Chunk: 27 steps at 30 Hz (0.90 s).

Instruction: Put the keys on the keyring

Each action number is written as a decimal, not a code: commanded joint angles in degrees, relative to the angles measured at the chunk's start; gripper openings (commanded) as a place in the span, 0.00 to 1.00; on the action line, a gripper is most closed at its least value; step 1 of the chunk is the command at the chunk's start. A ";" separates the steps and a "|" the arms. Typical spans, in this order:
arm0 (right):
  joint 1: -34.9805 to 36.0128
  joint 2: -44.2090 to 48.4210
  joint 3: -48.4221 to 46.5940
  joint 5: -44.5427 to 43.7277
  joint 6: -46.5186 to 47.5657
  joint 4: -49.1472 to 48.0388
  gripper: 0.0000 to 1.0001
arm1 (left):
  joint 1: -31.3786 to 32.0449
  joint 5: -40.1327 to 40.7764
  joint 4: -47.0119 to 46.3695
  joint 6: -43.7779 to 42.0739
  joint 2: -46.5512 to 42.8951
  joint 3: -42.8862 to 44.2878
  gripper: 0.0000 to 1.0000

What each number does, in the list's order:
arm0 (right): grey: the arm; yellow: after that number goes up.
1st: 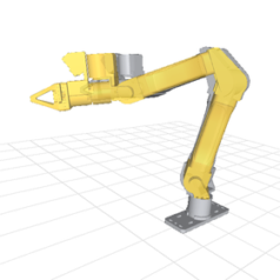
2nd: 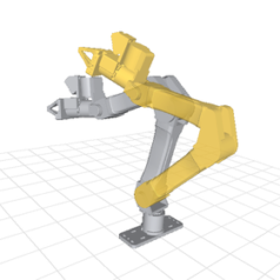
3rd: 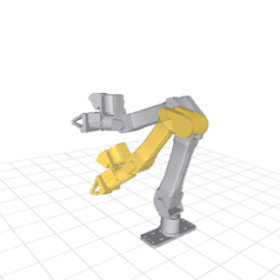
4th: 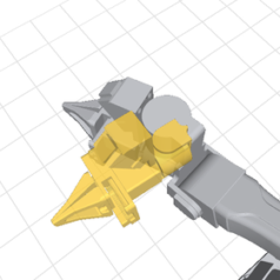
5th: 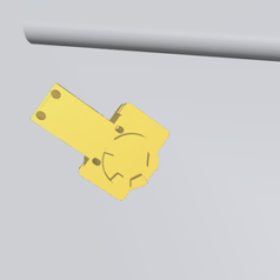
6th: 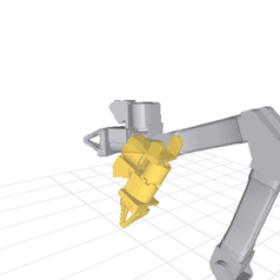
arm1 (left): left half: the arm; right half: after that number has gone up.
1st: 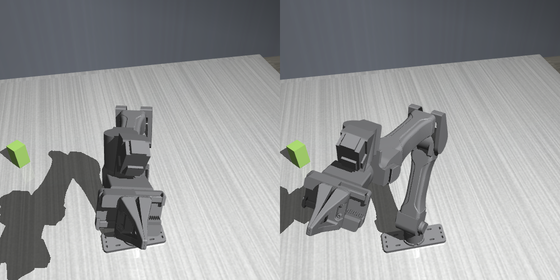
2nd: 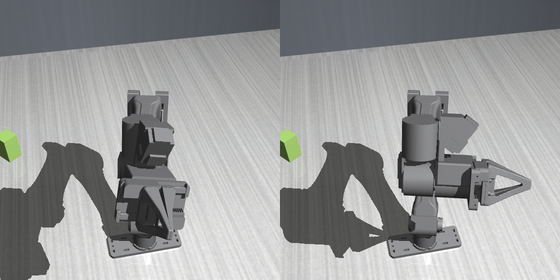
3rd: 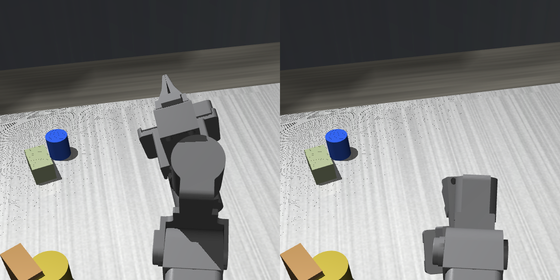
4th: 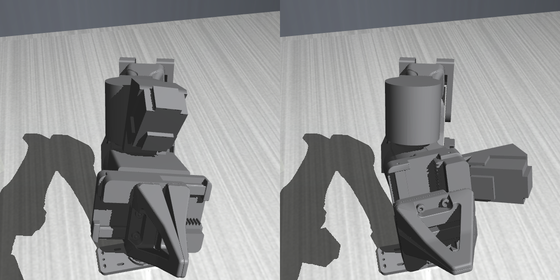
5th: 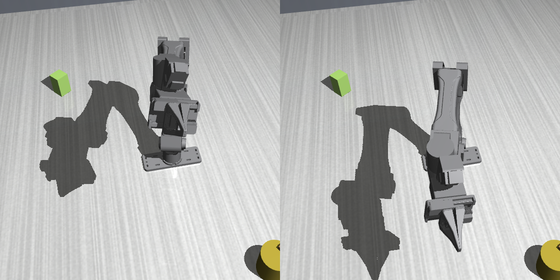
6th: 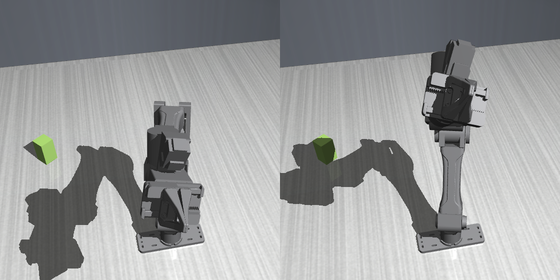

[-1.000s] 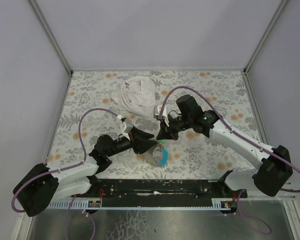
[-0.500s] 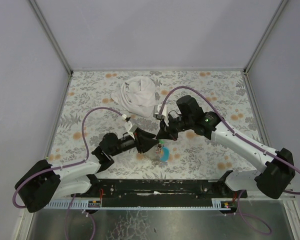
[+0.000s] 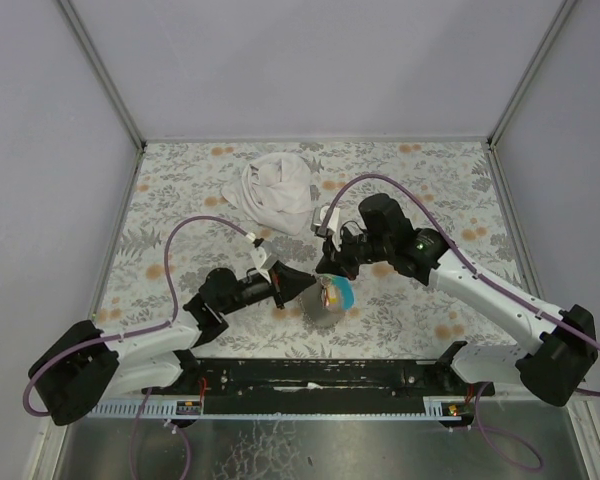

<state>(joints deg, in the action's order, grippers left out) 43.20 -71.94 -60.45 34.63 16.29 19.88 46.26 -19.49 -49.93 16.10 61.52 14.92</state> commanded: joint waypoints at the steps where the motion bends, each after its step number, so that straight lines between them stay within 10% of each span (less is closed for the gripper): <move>1: 0.16 3.08 0.26 -7.60 -4.31 -0.94 0.00 | 0.20 2.69 -0.01 -2.34 -1.46 -1.49 0.00; 19: 0.14 1.67 1.59 -8.91 -9.85 -2.27 0.03 | 1.83 5.52 -0.07 -4.98 -3.00 -1.47 0.00; 23: 0.14 1.55 1.83 -8.64 -8.24 -2.78 0.35 | 1.82 5.69 -0.13 -5.11 -3.10 -1.70 0.00; 27: 0.06 4.41 3.50 -11.04 -6.27 -3.30 0.45 | 1.87 5.97 -0.21 -5.13 -2.81 -1.74 0.00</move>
<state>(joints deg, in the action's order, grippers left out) 43.55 -70.87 -58.22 25.82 7.55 19.22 47.97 -14.90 -48.23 11.92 59.40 13.34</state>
